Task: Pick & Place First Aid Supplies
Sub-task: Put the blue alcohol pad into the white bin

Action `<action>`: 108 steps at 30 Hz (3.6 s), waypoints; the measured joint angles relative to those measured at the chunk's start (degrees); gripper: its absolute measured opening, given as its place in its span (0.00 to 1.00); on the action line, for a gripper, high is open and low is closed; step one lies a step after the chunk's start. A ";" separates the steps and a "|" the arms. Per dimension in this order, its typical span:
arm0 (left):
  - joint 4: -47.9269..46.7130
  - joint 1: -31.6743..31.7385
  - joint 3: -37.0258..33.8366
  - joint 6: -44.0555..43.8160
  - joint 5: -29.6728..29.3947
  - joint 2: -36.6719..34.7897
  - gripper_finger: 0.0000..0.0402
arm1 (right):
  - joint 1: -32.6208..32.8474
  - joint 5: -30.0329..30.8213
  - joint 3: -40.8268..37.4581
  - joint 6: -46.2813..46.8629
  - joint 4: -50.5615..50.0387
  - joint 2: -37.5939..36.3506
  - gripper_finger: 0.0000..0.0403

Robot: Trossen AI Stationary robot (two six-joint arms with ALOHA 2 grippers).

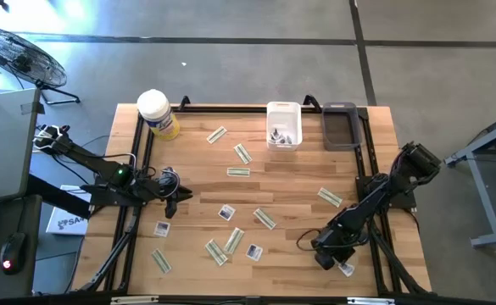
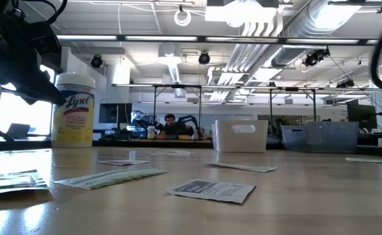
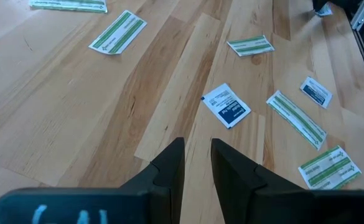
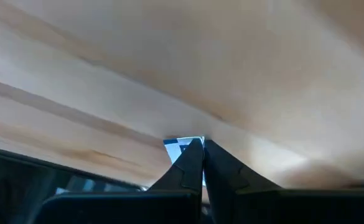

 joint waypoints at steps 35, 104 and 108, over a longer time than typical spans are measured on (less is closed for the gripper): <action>0.02 0.00 0.00 0.02 0.00 0.00 0.19 | -45.07 67.16 31.56 -58.66 -9.23 -5.68 0.01; 0.00 0.00 -0.02 0.02 0.00 0.06 0.19 | -8.28 39.77 30.85 -71.40 23.32 21.76 0.28; 0.02 0.00 -0.02 0.02 0.00 0.06 0.19 | -7.93 42.85 32.76 -71.01 16.41 21.79 0.28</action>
